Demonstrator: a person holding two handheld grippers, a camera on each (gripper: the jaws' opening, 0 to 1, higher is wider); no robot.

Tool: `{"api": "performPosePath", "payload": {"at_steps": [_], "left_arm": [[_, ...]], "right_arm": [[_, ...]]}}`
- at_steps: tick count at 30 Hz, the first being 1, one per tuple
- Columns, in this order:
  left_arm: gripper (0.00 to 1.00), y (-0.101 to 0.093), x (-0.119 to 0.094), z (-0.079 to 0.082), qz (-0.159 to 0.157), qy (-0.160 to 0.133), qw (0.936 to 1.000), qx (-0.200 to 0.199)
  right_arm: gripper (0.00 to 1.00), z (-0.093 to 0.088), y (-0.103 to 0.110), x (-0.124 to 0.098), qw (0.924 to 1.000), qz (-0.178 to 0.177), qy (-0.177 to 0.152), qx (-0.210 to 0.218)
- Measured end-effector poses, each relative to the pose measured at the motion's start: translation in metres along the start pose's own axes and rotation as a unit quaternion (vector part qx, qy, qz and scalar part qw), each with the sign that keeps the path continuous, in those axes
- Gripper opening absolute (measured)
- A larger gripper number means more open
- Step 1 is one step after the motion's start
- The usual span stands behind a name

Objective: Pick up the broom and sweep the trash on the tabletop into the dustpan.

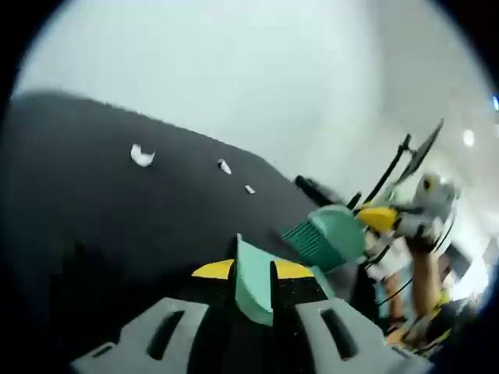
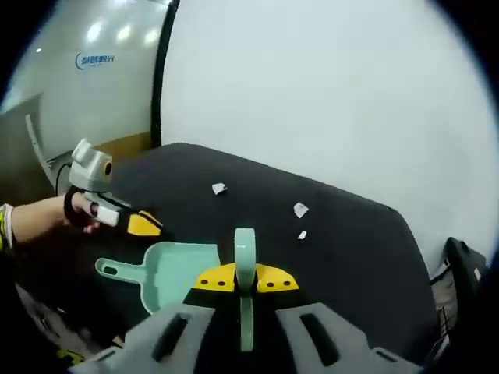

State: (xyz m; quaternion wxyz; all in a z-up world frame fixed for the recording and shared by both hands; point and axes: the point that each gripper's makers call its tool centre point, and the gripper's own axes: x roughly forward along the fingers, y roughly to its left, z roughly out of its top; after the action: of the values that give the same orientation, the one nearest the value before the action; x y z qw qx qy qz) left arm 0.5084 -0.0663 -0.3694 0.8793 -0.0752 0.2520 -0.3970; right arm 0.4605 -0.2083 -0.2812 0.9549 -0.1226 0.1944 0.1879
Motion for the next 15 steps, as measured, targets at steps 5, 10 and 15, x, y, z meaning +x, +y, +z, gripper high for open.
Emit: {"api": "performPosePath", "payload": {"at_steps": [5, 10, 15], "left_arm": [[0.25, -0.008, 0.024, 0.006, -0.006, 0.017, 0.9980, 0.060], [0.23, -0.007, 0.038, -0.011, 0.013, 0.088, 0.9873, 0.132], [0.19, -0.007, 0.049, -0.024, 0.047, 0.128, 0.9749, 0.176]], "right_arm": [[0.04, 0.001, -0.002, 0.002, 1.0000, 0.008, -0.002, -0.004], [0.04, 0.002, -0.017, -0.002, 0.9998, 0.011, -0.013, 0.012], [0.04, 0.000, -0.026, 0.000, 0.9986, 0.020, -0.027, 0.040]]}}
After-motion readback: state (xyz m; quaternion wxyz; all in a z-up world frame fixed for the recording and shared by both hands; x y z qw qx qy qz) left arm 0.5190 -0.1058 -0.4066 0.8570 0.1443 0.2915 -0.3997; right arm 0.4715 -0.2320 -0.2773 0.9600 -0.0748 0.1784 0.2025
